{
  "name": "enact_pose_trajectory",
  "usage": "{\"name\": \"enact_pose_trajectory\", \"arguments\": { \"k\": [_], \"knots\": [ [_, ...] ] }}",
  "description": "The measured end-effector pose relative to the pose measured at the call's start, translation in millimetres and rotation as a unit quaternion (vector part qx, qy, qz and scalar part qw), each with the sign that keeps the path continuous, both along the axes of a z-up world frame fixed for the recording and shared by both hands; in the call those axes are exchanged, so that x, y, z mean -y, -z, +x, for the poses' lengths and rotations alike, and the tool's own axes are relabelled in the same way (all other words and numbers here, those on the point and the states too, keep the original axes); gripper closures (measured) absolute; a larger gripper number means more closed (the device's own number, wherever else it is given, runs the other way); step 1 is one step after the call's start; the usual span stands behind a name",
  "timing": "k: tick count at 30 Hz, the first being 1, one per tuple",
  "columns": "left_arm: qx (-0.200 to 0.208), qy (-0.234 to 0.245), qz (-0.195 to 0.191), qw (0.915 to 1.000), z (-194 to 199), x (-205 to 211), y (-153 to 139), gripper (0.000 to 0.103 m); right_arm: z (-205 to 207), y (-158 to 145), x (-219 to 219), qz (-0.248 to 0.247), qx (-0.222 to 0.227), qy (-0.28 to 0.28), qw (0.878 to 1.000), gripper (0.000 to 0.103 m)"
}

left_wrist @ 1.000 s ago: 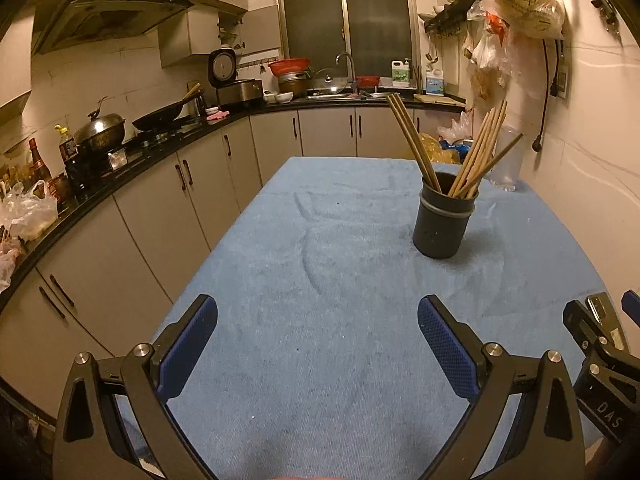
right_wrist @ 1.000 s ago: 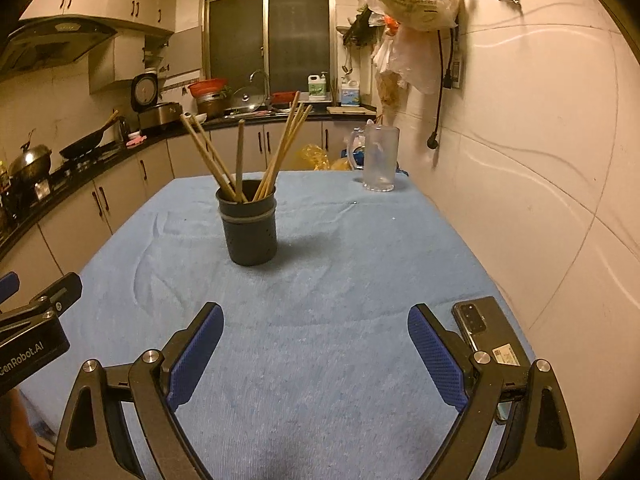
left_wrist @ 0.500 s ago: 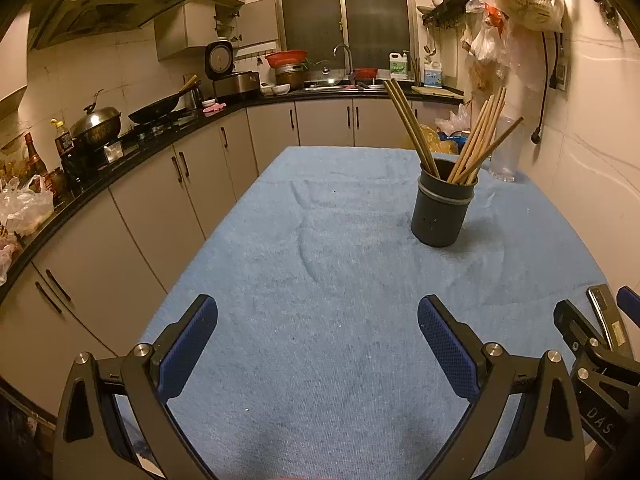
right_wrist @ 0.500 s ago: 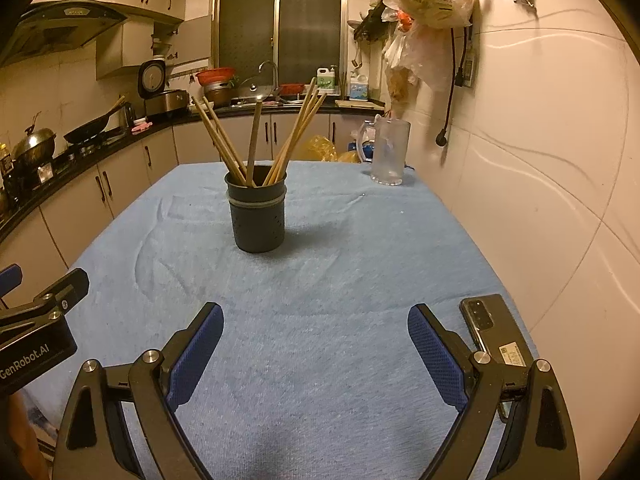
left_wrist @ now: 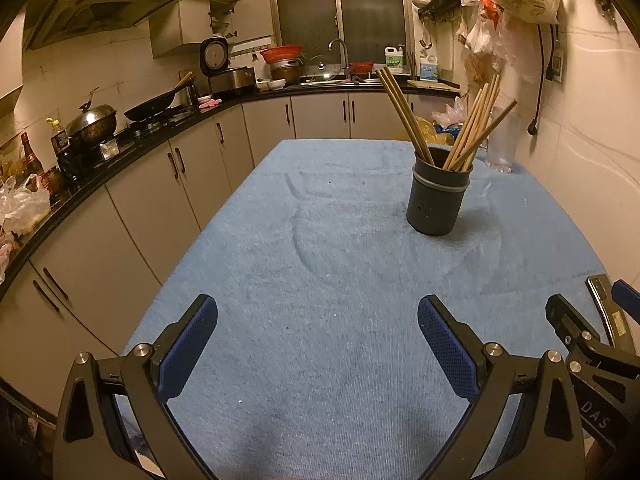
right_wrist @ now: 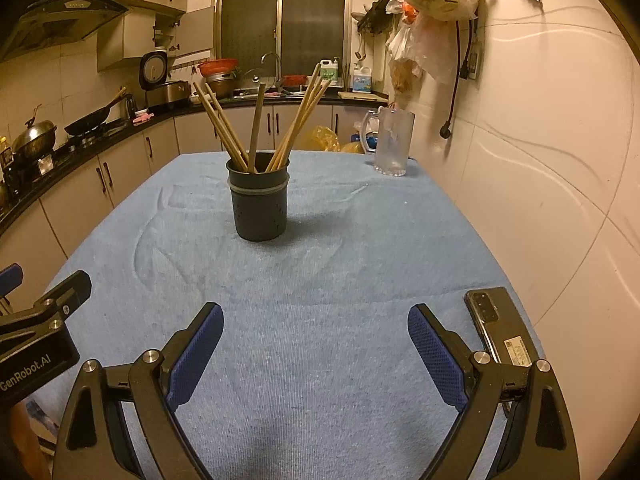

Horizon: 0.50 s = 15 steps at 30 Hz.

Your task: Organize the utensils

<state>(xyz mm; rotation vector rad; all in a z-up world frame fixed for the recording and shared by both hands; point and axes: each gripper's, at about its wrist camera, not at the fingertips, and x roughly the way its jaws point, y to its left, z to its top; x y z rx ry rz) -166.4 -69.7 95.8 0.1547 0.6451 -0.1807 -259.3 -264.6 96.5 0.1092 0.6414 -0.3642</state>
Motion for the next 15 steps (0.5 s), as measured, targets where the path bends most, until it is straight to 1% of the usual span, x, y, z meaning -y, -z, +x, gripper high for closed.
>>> {"name": "enact_pose_trajectory", "arguments": {
  "k": [15],
  "knots": [
    [-0.004,0.004,0.0,1.0,-3.1,-1.1,5.4,0.003,2.4,4.1,-1.5,0.002,-0.009,-0.004,1.0,0.007]
  ]
}}
